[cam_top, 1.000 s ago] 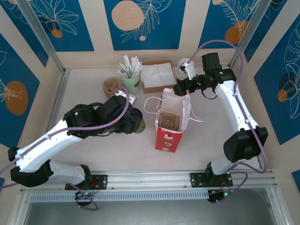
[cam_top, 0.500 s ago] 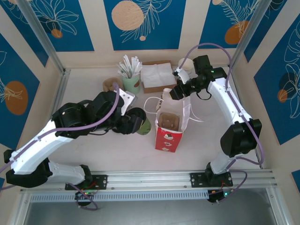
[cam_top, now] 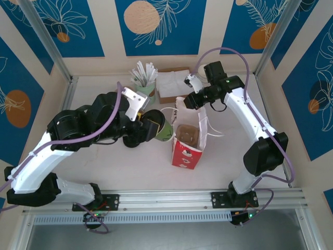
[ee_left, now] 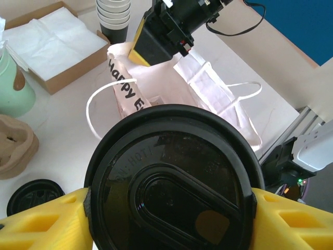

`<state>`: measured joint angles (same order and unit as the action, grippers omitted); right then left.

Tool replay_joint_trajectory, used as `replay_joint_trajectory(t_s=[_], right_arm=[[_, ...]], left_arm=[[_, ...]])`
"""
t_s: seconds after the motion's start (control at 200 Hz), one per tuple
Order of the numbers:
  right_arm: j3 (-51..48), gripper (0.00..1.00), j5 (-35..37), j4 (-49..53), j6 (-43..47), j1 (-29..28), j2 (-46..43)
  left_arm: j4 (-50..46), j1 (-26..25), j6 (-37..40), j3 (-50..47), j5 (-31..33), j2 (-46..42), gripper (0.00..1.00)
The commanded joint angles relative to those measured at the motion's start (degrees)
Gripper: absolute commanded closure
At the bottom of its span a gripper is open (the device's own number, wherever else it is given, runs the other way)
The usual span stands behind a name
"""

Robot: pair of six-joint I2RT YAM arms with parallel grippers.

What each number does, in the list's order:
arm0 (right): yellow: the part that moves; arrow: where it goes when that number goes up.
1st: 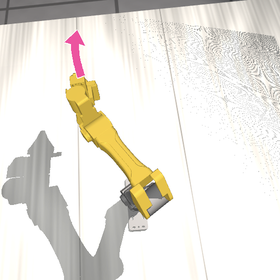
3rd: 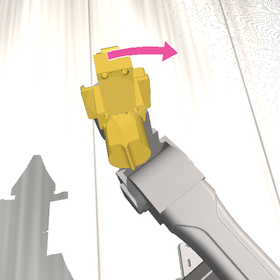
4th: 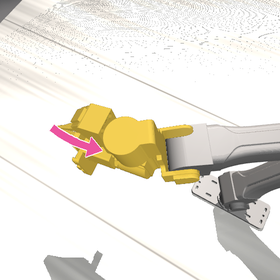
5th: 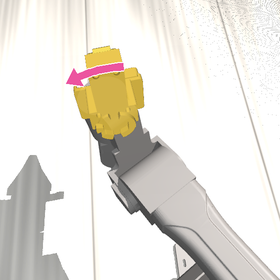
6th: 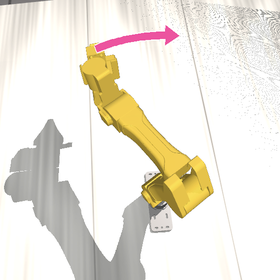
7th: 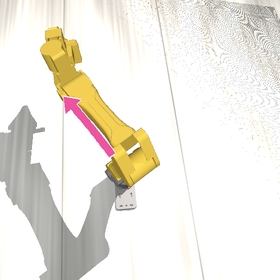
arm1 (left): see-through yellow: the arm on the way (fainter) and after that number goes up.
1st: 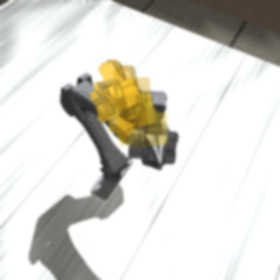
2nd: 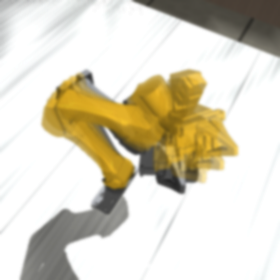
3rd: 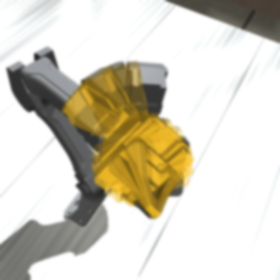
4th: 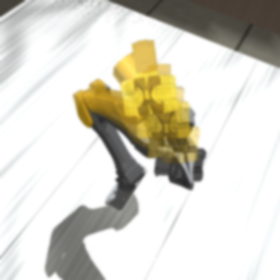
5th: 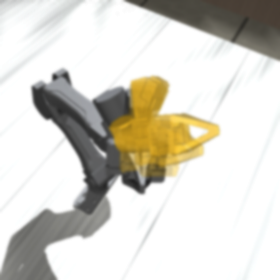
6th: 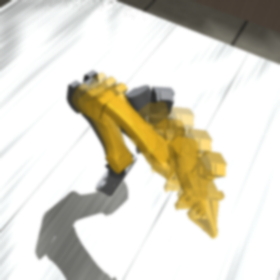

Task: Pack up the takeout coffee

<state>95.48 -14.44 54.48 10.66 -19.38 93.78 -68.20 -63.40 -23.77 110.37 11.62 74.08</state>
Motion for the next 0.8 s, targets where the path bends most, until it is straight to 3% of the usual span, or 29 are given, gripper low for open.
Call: replay_joint_trajectory(t_s=[0.0, 0.305, 0.795], right_arm=[[-0.55, 0.85, 2.47, -1.83, -5.88, -1.5, -3.83], [-3.2, 0.89, 7.31, -2.12, -17.58, -2.31, -6.84], [-7.63, 0.9, 5.39, -4.36, -21.54, -5.59, -10.48]], left_arm=[[1.47, -0.15, 1.7, 2.26, 0.37, 1.59, 0.35], [3.26, -0.15, 3.37, 4.29, 0.99, 4.58, 0.35], [1.67, -0.06, 4.79, 4.51, 6.25, 9.09, 0.34]])
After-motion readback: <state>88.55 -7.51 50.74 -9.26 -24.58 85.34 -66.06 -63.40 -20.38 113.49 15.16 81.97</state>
